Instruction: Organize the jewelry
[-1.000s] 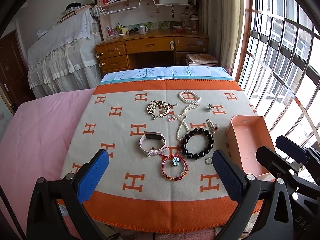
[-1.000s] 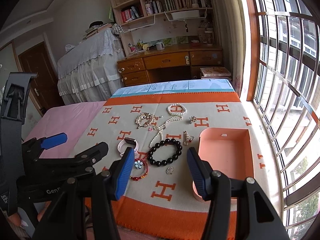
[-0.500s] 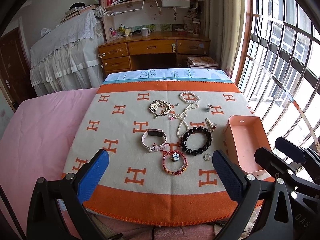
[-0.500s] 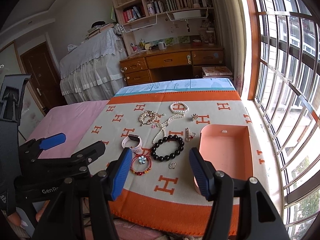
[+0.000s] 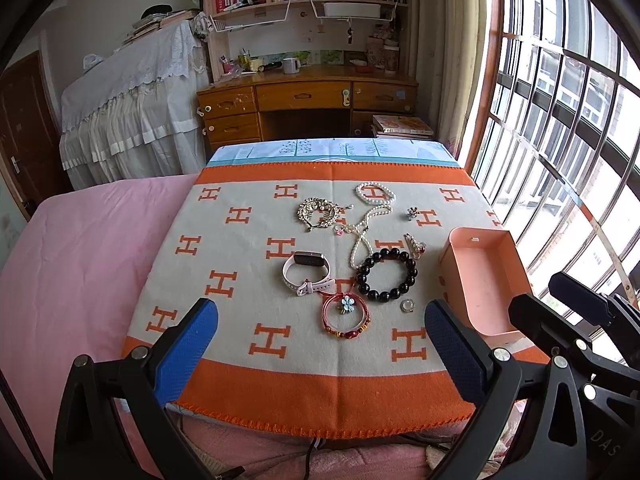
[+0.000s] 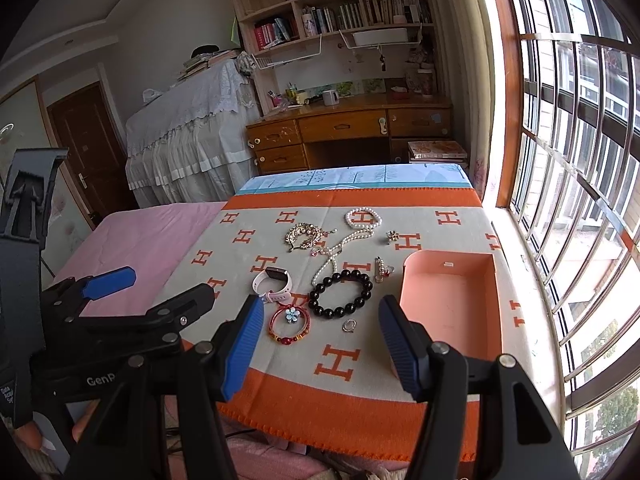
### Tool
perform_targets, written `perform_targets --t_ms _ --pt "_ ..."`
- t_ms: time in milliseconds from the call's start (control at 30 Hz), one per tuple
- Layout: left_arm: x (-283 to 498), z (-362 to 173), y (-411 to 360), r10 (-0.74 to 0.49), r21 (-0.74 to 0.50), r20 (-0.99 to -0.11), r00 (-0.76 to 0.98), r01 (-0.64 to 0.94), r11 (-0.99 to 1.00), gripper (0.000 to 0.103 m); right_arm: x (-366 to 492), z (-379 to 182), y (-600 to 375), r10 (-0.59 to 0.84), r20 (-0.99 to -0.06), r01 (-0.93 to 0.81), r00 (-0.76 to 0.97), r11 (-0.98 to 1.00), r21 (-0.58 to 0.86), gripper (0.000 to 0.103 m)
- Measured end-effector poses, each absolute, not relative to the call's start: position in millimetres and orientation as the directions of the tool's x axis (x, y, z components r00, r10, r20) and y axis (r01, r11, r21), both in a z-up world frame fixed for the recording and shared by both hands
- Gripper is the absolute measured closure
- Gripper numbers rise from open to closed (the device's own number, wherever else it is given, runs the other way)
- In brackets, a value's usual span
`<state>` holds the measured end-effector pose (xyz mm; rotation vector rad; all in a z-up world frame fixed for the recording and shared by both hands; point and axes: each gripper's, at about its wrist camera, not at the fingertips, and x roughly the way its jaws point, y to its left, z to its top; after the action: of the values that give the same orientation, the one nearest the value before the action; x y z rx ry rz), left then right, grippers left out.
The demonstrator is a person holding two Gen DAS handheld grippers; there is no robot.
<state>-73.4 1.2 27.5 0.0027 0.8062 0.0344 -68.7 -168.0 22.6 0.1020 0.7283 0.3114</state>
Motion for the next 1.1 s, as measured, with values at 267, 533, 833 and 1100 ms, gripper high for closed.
perform_targets --t_ms 267,533,833,1100 --pt "-75.7 28.2 -0.5 0.030 0.016 -0.725 0.688 -0.026 1.000 0.001 -69.5 20.9 -168.1 0.317 -0.640 -0.244 0.700 0.948 0.203 0.042" --pt "-63.3 26.8 3.0 0.022 0.016 -0.736 0.677 -0.016 1.000 0.001 -65.0 18.2 -168.5 0.316 -0.663 -0.230 0.679 0.949 0.216 0.042" --pt "-32.6 12.3 8.0 0.011 0.021 -0.763 0.646 0.007 1.000 0.001 -33.9 6.3 -163.5 0.295 -0.706 -0.197 0.644 0.956 0.219 0.042" --pt "-2.7 -3.8 16.9 0.016 0.033 -0.794 0.607 0.017 0.999 0.001 -8.0 -9.1 -156.2 0.301 -0.743 -0.192 0.598 0.954 0.231 0.042"
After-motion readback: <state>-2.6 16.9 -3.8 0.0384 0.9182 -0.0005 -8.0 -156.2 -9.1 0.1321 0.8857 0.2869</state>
